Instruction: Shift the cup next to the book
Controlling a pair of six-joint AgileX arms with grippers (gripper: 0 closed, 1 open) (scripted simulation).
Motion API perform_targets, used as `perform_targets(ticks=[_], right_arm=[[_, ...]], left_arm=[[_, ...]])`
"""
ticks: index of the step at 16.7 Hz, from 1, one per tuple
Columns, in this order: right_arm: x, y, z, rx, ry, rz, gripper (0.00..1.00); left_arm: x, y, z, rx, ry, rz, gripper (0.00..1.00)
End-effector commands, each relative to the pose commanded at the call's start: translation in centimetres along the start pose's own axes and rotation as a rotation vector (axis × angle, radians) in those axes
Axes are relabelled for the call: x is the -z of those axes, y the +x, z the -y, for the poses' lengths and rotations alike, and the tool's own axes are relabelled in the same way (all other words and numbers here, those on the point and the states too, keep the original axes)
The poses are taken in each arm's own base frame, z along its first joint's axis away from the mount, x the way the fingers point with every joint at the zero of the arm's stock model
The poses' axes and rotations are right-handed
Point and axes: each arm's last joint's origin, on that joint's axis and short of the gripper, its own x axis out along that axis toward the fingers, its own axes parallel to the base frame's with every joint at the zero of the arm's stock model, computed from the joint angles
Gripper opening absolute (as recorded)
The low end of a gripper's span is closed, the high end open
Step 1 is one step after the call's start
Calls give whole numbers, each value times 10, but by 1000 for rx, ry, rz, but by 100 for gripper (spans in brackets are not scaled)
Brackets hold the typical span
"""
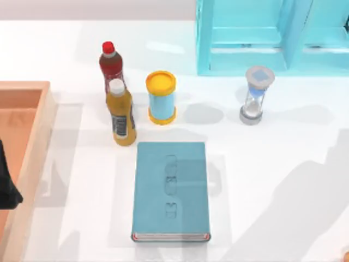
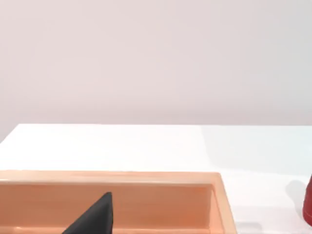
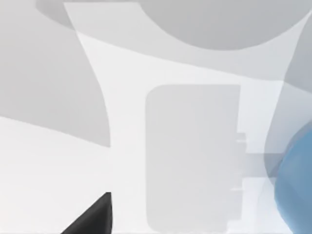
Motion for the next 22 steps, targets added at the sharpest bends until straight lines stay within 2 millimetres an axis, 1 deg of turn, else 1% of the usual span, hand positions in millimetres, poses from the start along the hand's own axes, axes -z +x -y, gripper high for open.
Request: perform_targets(ticks=[2,15,16,22], right_arm=[[0,0,0,0,0,0,100],[0,0,0,0,0,0,2],[0,0,0,0,0,0,0],[0,0,0,0,0,0,0]], left_arm=[[0,0,0,0,0,0,100],[0,0,0,0,0,0,100],[0,0,0,0,0,0,100],[0,0,0,0,0,0,100]])
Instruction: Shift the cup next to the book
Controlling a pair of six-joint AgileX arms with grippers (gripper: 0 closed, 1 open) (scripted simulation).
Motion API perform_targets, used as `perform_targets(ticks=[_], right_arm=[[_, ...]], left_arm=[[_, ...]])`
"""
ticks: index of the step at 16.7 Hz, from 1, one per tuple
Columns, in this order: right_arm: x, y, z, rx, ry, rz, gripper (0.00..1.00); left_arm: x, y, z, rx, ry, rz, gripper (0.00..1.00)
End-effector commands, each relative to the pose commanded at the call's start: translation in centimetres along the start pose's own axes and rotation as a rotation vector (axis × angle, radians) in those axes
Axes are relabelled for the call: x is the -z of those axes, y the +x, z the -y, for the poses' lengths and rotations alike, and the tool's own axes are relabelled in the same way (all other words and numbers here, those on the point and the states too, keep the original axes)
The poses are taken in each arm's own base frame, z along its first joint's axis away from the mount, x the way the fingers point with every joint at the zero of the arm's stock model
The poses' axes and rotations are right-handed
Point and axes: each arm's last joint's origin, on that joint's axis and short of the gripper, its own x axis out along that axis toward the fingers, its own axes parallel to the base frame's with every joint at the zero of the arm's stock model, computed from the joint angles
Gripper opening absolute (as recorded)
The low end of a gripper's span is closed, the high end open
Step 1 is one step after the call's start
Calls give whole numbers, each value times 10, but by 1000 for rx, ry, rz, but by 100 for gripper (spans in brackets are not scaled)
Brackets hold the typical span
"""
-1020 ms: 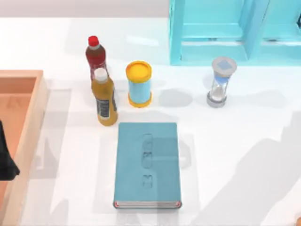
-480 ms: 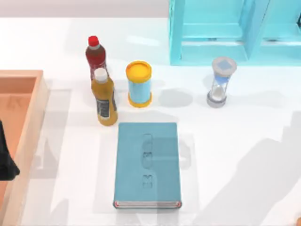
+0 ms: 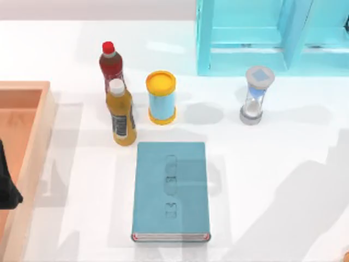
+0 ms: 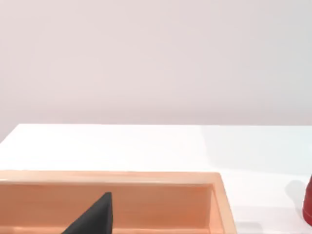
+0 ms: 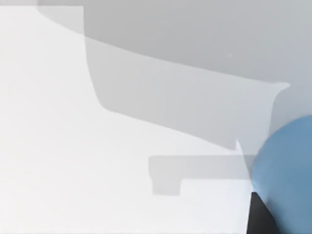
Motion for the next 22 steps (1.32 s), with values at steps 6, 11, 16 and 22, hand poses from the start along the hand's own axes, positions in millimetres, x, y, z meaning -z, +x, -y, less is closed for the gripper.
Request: perform_targets(ticks=[6,11,16,22], right_arm=[[0,-18,2,2,-3,-1,0],[0,-47,0,-2,0,2,0],[0,-48,1,-3,0,1,0],[-32,-50,12,-19,83,-2,0]], left_arm=[[0,0,0,0,0,0,100],[0,0,0,0,0,0,100],[0,0,0,0,0,0,100],[0,0,0,0,0,0,100]])
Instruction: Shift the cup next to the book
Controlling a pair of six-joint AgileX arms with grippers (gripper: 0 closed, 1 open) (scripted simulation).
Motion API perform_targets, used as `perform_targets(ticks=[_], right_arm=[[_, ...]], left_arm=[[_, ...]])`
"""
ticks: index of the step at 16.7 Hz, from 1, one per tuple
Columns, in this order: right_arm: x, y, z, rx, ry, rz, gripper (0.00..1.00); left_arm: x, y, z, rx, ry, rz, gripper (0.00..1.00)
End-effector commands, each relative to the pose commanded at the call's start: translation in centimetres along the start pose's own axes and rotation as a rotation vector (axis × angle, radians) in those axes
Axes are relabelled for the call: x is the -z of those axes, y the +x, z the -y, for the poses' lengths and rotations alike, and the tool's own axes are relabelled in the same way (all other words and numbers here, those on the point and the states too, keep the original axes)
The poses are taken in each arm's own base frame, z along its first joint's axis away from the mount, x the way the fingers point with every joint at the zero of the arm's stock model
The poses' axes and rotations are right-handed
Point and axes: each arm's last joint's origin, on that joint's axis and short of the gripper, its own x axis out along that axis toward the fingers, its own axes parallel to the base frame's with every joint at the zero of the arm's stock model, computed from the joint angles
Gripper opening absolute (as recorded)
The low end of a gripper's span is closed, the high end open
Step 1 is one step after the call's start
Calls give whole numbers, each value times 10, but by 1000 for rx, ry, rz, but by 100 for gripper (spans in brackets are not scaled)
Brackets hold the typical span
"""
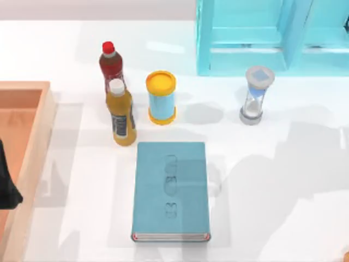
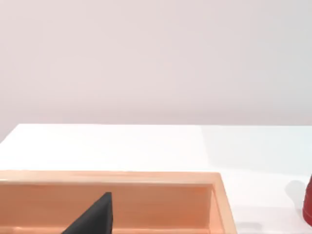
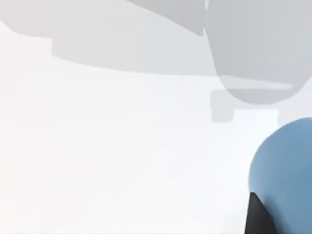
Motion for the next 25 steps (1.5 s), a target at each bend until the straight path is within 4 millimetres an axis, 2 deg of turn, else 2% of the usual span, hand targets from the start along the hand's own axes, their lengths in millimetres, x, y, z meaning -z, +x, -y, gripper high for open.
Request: perform_targets(ticks=[3,7,12,16,19,22,25], right_arm=[[-33,-3,6,-11,115,-4,0],[-90,-9,8,-22,302,-16,0],[-173,-21,-8,-14,591,-34,0],[-238,-32,-39,4,845,-39,0],[-278,-40,-70,20,1030,-33,0],[-309,-48,-102,33,1204,-20,0],[-331,-55,-133,41,1359,-3,0]], left_arm=[[0,0,0,0,0,0,100],[0,0,0,0,0,0,100],[0,0,0,0,0,0,100],[0,0,0,0,0,0,100],[0,0,0,0,0,0,100],[0,0,0,0,0,0,100],[0,0,0,0,0,0,100]])
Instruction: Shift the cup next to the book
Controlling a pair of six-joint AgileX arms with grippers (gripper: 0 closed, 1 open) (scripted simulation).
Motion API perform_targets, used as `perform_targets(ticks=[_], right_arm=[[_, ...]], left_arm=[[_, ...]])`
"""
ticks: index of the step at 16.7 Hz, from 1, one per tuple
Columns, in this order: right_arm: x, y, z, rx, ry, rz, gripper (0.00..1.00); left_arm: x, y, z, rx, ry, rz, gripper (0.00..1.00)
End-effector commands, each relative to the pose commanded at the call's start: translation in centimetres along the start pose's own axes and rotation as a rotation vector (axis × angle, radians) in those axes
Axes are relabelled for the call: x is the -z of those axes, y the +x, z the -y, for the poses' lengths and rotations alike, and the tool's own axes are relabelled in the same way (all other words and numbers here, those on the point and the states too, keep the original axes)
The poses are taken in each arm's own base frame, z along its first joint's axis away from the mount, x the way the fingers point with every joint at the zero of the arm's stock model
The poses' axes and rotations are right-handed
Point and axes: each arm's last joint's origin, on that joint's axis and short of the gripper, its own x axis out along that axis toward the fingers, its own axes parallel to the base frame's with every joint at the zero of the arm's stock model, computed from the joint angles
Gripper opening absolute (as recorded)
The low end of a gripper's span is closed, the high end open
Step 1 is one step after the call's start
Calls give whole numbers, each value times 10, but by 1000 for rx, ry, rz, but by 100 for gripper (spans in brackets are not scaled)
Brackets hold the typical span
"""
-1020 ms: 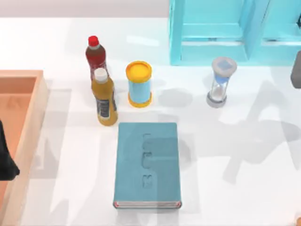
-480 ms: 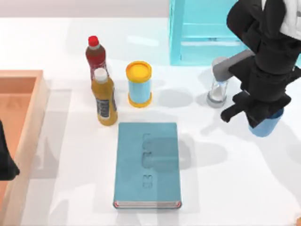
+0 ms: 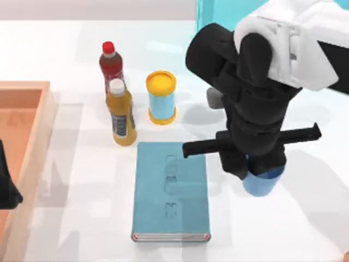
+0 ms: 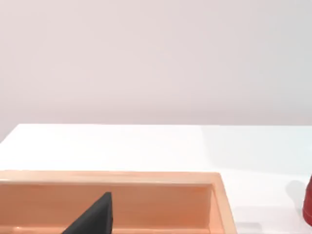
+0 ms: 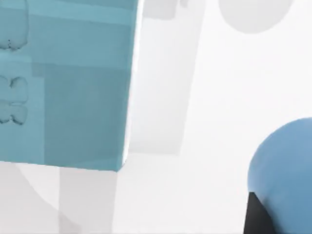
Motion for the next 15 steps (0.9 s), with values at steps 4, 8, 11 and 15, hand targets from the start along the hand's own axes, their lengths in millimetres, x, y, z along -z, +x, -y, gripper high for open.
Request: perform_targets(ticks=[4,8,11,15], right_arm=[[25,-7,-22,-6,112,11,0],[31,-7,-27,-1,130,9,0],[30,-6,-27,-1,134,8,0],[30,13,-26,0,128,7,0]], left_arm=[[0,0,0,0,0,0,100],[0,0,0,0,0,0,100],[0,0,0,0,0,0,100],[0,0,0,0,0,0,100]])
